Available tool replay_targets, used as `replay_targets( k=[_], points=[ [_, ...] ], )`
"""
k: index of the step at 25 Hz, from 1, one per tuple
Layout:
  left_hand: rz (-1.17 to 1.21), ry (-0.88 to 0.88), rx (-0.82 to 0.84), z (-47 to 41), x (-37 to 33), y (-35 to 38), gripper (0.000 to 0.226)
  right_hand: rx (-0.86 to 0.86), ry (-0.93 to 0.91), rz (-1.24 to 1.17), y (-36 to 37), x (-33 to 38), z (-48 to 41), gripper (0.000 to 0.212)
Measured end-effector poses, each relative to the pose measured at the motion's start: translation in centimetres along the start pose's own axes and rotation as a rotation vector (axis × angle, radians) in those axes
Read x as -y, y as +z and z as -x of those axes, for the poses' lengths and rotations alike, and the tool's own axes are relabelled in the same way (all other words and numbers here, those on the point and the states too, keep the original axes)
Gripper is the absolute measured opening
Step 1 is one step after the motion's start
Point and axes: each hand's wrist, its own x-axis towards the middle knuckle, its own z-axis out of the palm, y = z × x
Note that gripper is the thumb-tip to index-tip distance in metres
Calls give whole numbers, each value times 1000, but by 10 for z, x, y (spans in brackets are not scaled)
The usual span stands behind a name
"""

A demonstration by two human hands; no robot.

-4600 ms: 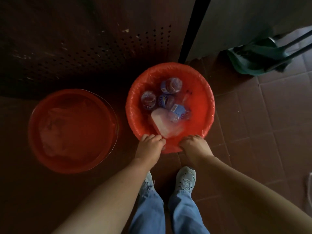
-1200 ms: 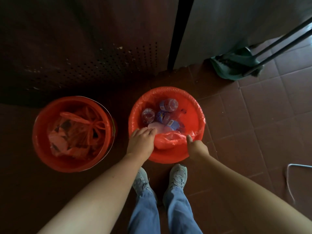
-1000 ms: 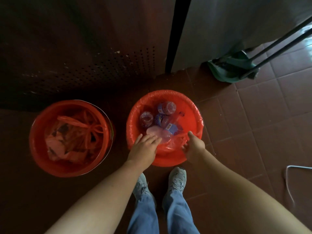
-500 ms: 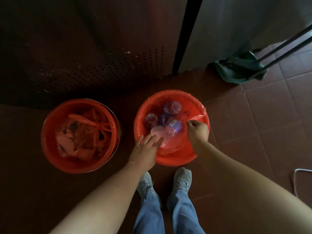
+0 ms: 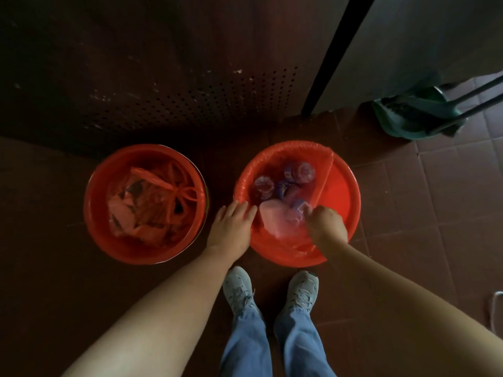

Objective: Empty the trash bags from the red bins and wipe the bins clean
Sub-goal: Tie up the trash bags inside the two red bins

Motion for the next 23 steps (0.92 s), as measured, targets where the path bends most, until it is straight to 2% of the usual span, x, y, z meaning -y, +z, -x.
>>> replay_targets(
  k=[2,4,7,11,13,15,17,20,23],
  points=[
    [-10,-21,-29,-8,7,7,60,-107,63,-67,-4,-4,-14,61],
    [9,-62,-62,-20,12,12,57,-141,120,-156,-5,-5,-33,65],
    [150,-169,-151,-39,16,19,54,-182,158,-217,-3,-6,-58,64],
    [504,-417,-272,-71,21,22,28,-235,114,-251,7,-3,-78,42],
    [575,-493,-298,-81,23,16,15,-248,95,-264,9,1,-79,28],
    [560,-481,-289,-84,24,9,9,-255,90,-292,9,6,-76,20],
    [525,-423,-286,-86,18,-1,12,-257,99,-329,8,13,-71,16],
    [453,-252,-233,-91,-2,-8,17,-237,69,-318,7,21,-62,11],
    [407,-64,-96,-89,-24,-4,22,-209,-22,-226,6,24,-55,12]
  ],
)
